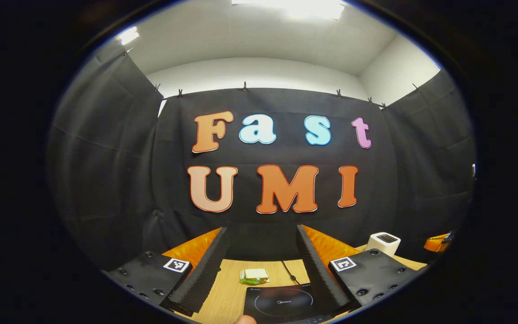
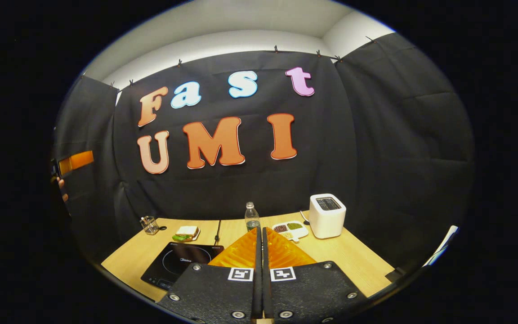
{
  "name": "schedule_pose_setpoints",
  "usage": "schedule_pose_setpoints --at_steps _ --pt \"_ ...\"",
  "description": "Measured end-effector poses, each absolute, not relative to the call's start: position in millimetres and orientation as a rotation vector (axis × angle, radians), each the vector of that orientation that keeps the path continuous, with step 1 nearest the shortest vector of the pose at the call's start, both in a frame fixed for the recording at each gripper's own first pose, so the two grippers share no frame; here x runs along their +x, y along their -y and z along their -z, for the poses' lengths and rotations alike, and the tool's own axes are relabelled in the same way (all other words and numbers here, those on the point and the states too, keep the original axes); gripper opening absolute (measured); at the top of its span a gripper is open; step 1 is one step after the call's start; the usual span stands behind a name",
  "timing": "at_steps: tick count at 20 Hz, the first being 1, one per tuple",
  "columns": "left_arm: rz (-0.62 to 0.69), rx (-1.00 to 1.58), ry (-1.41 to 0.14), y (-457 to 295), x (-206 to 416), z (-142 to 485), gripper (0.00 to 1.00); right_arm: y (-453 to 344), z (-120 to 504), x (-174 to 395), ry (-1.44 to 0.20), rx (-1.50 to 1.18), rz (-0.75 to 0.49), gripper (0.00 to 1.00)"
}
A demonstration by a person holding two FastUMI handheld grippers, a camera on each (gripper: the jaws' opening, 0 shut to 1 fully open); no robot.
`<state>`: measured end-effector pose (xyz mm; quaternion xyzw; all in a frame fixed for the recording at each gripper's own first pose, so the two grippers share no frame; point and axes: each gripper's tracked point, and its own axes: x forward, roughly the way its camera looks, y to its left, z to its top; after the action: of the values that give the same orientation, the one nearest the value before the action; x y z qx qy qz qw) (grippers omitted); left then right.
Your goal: First push the handle of the pot to place it horizontally, then grasp the pot with both hands and set it on the induction cooktop.
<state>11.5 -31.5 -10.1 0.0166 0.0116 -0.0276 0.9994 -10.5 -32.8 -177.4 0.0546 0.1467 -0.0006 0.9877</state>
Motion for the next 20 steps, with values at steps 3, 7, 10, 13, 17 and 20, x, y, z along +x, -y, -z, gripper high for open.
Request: schedule_pose_setpoints --at_steps 3,7,10,13,17,20 --pt "0.055 0.032 -0.035 29.4 13.4 16.8 0.99 30.5 200.2 -21.0 -0.323 0.114 0.0 0.0" --pt "0.054 0.044 -0.042 27.8 12.7 21.7 0.99 22.2 237.0 -40.5 -0.39 0.109 -0.023 0.0" --pt "0.053 0.04 -0.042 26.3 12.2 23.0 0.99 15.0 262.2 -54.9 -0.438 0.124 -0.042 0.0" --pt "0.053 0.04 -0.044 27.9 12.3 25.2 0.99 9.0 287.7 -66.1 -0.482 0.107 -0.052 0.0" --pt "0.066 0.059 -0.054 34.6 9.5 31.7 0.99 0.0 321.6 -80.2 -0.556 0.107 -0.082 0.0" --pt "0.077 0.065 -0.051 39.8 8.2 30.7 0.99 -4.1 343.6 -86.6 -0.604 0.133 -0.085 0.0"
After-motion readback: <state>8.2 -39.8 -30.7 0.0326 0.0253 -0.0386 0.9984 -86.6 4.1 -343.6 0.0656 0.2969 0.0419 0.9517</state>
